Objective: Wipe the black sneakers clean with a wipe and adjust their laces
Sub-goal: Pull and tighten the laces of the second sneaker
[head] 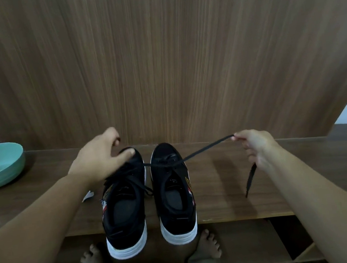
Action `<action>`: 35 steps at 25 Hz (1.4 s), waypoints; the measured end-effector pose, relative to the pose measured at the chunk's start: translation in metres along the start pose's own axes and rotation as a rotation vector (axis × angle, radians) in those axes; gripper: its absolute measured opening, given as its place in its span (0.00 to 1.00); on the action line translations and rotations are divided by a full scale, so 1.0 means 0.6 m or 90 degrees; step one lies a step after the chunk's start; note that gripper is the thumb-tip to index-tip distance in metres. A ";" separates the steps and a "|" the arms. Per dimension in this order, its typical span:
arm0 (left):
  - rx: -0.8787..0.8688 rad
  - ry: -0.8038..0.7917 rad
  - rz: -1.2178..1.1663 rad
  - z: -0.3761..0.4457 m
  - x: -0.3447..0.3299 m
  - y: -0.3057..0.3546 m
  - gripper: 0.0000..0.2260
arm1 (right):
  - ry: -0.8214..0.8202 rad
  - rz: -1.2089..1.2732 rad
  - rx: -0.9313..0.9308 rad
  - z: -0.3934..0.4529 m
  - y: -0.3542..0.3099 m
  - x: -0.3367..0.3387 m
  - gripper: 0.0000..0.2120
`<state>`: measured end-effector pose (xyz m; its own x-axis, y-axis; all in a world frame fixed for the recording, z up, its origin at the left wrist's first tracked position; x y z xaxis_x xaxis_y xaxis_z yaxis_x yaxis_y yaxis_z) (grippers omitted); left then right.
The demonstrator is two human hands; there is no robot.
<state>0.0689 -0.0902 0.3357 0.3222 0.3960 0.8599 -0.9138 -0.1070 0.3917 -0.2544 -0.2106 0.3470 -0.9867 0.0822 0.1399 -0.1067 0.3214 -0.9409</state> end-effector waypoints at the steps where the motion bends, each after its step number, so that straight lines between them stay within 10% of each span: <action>1: -0.072 -0.043 0.102 -0.010 -0.008 0.001 0.17 | 0.025 0.021 -0.018 0.011 0.014 0.010 0.08; 7: -0.183 -0.071 0.440 -0.013 -0.021 -0.014 0.18 | 0.185 -0.021 -0.088 0.058 0.097 0.071 0.11; 12: -0.093 -0.208 0.332 0.019 0.000 -0.017 0.12 | 0.183 -0.284 -0.012 0.043 0.114 0.076 0.14; 18: -0.054 -0.249 -0.237 0.030 0.021 0.085 0.14 | 0.117 -0.350 0.403 -0.067 -0.055 0.012 0.09; 24: -0.180 -0.234 0.159 0.026 -0.022 0.184 0.25 | -0.218 -0.596 0.703 -0.185 -0.159 -0.114 0.07; 27: -0.140 -0.196 0.193 0.021 -0.027 0.179 0.25 | -0.165 -0.580 0.781 -0.186 -0.180 -0.127 0.07; 35: -0.010 -0.149 -0.066 0.011 -0.027 0.134 0.15 | -0.107 -0.112 0.308 -0.038 0.103 -0.143 0.04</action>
<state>-0.0086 -0.1111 0.3552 0.4606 0.1823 0.8687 -0.8763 -0.0619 0.4777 -0.1737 -0.1760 0.2839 -0.9507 -0.0985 0.2939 -0.2767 -0.1578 -0.9479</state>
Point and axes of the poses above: each hand's wrist, its own z-axis towards the middle knuckle, its own x-axis out of the back of the hand, y = z × x, the point moved 2 cm from there along z, towards the middle knuckle, and after that the axes turned 6 degrees about z, right-handed, at the moved point
